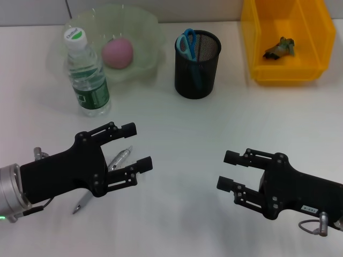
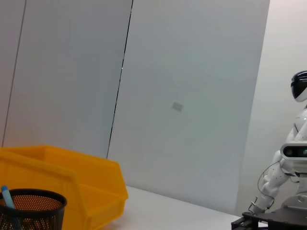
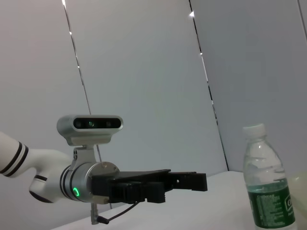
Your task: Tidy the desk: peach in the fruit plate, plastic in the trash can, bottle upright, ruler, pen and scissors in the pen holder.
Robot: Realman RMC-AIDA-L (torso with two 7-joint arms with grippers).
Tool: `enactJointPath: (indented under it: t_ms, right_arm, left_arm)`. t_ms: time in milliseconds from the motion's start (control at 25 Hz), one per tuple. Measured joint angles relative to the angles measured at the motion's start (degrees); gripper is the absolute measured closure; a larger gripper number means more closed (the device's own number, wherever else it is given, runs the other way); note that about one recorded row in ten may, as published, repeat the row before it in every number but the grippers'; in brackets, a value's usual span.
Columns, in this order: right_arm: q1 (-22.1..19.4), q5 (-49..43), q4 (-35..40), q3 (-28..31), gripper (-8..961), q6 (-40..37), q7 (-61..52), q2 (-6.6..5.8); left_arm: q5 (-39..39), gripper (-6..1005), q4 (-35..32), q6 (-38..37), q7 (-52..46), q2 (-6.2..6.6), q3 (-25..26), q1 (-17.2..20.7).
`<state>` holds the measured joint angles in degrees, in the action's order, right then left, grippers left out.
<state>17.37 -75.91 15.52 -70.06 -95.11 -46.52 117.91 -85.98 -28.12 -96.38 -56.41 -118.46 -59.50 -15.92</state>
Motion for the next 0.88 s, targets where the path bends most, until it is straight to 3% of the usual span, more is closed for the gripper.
enactJointPath:
  t_ms: [400,640,880]
  right_arm:
    - [0.47,-0.14,2.57,-0.09,422,0.67,-2.58,-0.05]
    - [2.2,-9.82,18.61,2.07,422,1.64,-17.64,-0.88]
    - [8.2,-24.69,32.6,4.68,422,1.68,-38.49,-0.71]
  left_arm:
    - [0.02,207,0.43,-0.26,0.24,0.16,0.0,0.1]
    - [-0.01,207,0.19,-0.44,-0.01,0.45,0.01,0.1]
    - [-0.06,207,0.01,-2.07,-0.02,0.87,0.51,0.81]
